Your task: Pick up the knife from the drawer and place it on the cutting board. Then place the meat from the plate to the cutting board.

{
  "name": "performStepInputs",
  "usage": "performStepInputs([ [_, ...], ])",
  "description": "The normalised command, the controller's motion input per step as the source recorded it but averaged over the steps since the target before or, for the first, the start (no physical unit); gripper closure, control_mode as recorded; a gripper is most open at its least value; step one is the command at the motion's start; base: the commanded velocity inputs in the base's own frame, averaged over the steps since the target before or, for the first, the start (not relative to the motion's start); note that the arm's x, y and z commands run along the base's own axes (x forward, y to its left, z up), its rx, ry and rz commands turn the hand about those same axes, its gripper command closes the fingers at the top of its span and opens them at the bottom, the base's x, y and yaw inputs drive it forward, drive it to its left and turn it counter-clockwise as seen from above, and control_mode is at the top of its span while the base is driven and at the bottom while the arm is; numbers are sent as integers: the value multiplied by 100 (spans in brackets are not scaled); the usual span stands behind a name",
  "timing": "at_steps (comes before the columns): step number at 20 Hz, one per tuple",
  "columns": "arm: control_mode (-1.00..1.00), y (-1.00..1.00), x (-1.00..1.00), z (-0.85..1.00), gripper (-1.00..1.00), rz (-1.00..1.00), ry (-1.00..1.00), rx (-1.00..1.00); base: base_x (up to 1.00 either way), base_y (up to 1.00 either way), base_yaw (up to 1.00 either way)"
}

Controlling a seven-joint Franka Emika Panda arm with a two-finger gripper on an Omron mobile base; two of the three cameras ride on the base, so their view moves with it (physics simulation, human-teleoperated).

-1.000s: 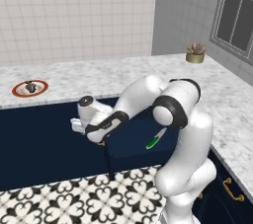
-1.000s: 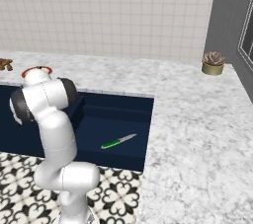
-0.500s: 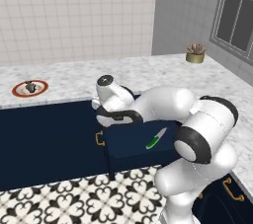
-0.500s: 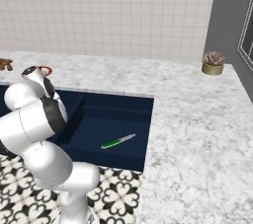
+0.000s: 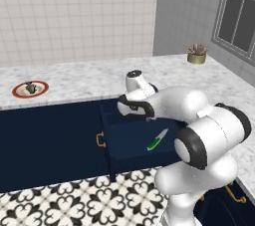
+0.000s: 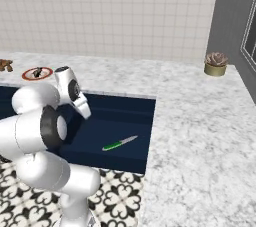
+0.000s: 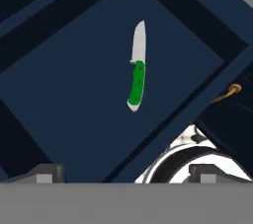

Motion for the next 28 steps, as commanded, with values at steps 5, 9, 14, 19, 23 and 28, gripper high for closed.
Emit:
performStepInputs([
  [5,-100,-100,35,-73,-100,2,37,-2,0,0,0],
  [9,-100,-59,0,-100,-100,2,14,-8,0,0,0],
  [14,-100,-27,1,-70,-100,7,0,0,0,0,0],
  [19,-100,-14,4,-47,-100,7,-5,9,0,0,0],
  [23,-100,0,26,-49,-100,4,-7,10,0,0,0],
  [28,-100,0,41,-27,-100,2,-5,1,0,0,0],
])
